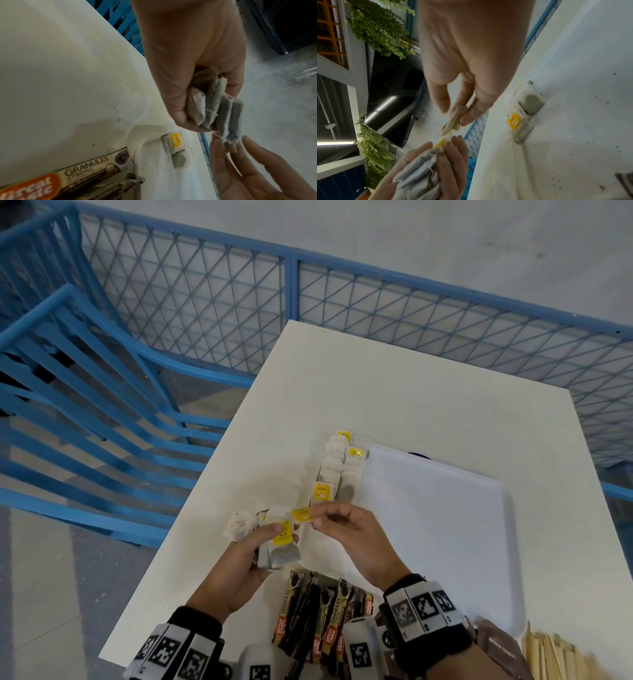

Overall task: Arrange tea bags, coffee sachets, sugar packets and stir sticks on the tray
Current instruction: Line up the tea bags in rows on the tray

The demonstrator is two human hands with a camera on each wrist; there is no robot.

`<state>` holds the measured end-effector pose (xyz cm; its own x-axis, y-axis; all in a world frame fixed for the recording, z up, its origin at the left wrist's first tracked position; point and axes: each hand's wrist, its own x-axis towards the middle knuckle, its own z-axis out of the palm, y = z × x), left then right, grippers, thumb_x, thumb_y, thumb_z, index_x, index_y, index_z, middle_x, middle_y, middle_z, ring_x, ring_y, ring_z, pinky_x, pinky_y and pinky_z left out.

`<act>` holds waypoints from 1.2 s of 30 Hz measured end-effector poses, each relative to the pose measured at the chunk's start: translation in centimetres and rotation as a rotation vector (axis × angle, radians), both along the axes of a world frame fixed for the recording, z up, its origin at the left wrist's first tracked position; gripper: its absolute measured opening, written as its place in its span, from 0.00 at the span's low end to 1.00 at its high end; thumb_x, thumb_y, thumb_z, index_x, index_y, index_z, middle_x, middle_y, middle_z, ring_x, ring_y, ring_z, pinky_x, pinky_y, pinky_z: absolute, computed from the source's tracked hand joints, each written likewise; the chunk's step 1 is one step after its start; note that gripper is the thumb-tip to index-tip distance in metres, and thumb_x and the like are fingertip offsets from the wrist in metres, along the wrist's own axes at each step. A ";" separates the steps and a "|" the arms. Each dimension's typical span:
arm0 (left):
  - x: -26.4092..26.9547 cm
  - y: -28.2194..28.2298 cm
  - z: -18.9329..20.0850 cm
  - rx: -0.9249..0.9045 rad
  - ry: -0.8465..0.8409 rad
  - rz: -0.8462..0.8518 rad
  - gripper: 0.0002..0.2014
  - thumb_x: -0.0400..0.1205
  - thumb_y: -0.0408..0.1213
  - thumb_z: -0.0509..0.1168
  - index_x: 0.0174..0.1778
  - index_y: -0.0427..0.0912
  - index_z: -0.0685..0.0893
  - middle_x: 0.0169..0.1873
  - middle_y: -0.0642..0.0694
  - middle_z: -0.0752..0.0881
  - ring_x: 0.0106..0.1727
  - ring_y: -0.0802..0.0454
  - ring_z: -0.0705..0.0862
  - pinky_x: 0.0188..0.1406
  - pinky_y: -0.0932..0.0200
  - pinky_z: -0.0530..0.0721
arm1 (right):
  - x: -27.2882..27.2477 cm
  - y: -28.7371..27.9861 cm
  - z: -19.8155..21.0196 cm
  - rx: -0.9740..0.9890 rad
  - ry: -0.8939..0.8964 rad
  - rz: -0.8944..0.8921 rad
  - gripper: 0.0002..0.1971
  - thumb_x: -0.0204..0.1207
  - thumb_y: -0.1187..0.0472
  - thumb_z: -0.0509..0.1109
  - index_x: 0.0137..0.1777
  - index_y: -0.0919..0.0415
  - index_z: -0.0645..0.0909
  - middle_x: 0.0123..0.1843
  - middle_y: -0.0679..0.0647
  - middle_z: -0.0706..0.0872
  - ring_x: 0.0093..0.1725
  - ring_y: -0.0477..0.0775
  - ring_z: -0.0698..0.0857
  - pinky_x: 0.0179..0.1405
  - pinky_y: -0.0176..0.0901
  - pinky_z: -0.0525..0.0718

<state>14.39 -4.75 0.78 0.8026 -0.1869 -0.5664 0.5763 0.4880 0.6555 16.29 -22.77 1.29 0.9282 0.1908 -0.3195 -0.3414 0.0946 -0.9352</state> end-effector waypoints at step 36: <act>-0.4 0.3 0.3 0.075 0.010 -0.145 0.20 0.68 0.37 0.68 0.56 0.39 0.86 0.53 0.43 0.90 0.47 0.52 0.89 0.41 0.58 0.86 | 3.4 -4.1 -5.3 -0.407 0.123 -0.295 0.04 0.76 0.64 0.71 0.41 0.58 0.79 0.35 0.52 0.84 0.34 0.49 0.80 0.33 0.37 0.79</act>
